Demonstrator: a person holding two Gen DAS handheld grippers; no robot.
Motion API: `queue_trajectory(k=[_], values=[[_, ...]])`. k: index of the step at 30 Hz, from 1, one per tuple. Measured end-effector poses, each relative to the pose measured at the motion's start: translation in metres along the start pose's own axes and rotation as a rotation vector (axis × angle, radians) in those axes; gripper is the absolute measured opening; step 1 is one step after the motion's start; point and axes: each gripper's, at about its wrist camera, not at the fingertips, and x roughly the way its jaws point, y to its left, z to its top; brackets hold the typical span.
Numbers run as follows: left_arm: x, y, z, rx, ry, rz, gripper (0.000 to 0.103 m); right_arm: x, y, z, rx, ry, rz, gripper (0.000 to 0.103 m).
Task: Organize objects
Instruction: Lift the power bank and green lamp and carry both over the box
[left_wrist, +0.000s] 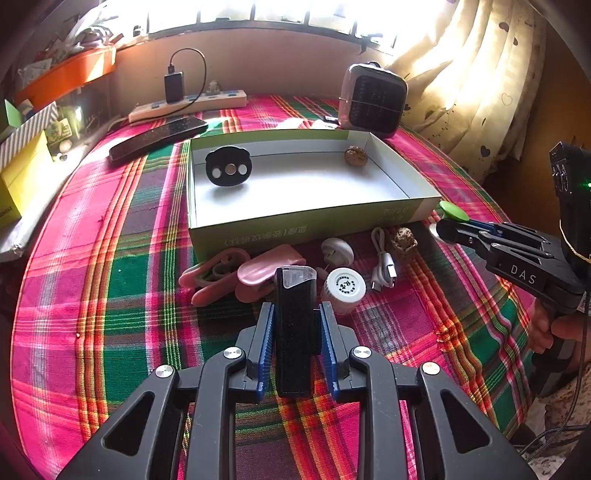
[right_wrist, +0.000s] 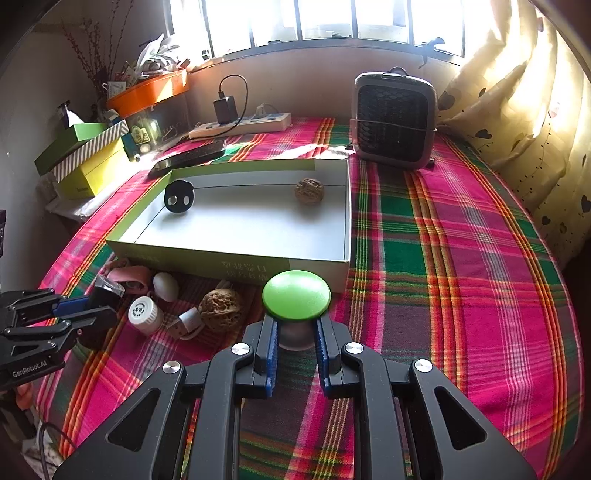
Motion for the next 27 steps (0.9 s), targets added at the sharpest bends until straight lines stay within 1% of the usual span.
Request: queue_trajectory(k=[8, 18, 22, 25, 27], values=[[-0.011, -0.002, 0.011, -0.006, -0.027, -0.020, 0.022, -0.009, 0.002, 0.010, -0.010, -0.036, 0.014, 0.018], [-0.016, -0.001, 0.026, -0.007, -0.054, -0.017, 0.022, -0.013, 0.006, 0.021, -0.028, -0.063, 0.023, 0.018], [-0.020, 0.000, 0.032, -0.005, -0.072, -0.027, 0.022, -0.012, 0.006, 0.026, -0.034, -0.068, 0.032, 0.018], [-0.022, 0.004, 0.038, -0.024, -0.078, -0.045, 0.022, -0.012, 0.007, 0.032, -0.039, -0.077, 0.038, 0.018], [-0.024, 0.005, 0.042, -0.023, -0.089, -0.042, 0.022, -0.013, 0.009, 0.037, -0.044, -0.085, 0.042, 0.018]])
